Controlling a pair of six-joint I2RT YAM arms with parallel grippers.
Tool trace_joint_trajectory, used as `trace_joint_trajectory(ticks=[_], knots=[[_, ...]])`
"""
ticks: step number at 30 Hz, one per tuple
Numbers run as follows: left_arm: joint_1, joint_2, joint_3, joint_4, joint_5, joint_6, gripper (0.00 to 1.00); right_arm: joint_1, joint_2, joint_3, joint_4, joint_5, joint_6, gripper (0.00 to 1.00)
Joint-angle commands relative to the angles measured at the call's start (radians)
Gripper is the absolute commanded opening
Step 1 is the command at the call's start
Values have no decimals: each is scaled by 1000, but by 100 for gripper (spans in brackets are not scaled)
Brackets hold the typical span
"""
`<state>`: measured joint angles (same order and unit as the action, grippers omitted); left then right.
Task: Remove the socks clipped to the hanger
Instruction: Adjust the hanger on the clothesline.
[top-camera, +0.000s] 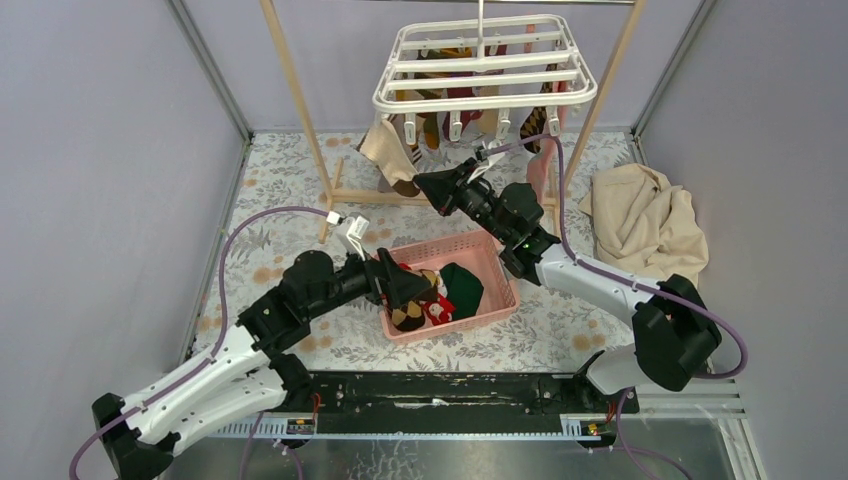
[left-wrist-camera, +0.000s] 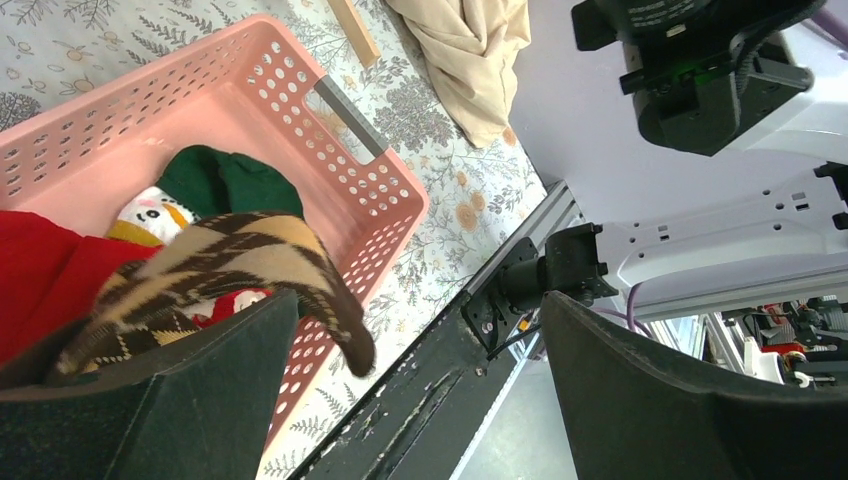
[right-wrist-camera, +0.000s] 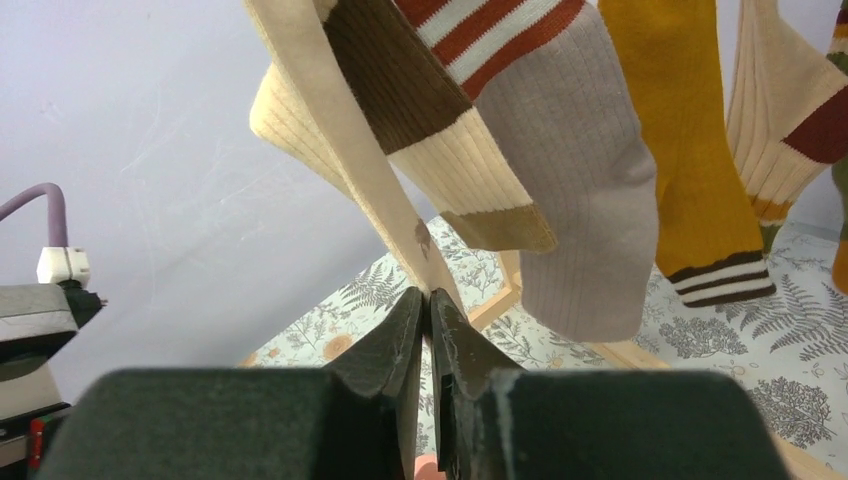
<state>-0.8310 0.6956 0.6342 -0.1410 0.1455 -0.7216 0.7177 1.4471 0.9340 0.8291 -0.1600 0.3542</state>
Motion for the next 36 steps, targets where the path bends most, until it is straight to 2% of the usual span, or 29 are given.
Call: trace_joint_trajectory(ticks=[1,10,23,36], knots=[[-8,17,33,9,12,22,99,-5,-74,11,53,-17,2,13],[-7,101,31,110,123,19,99,-9,-168,-53,19,5,-15,12],[-8,14,75,8,-121,46,99,-9,-297,-115,-46,20,-41,11],[-8,75,171,6,-195,72,99,-32,-421,-159,-120,55,-58,11]])
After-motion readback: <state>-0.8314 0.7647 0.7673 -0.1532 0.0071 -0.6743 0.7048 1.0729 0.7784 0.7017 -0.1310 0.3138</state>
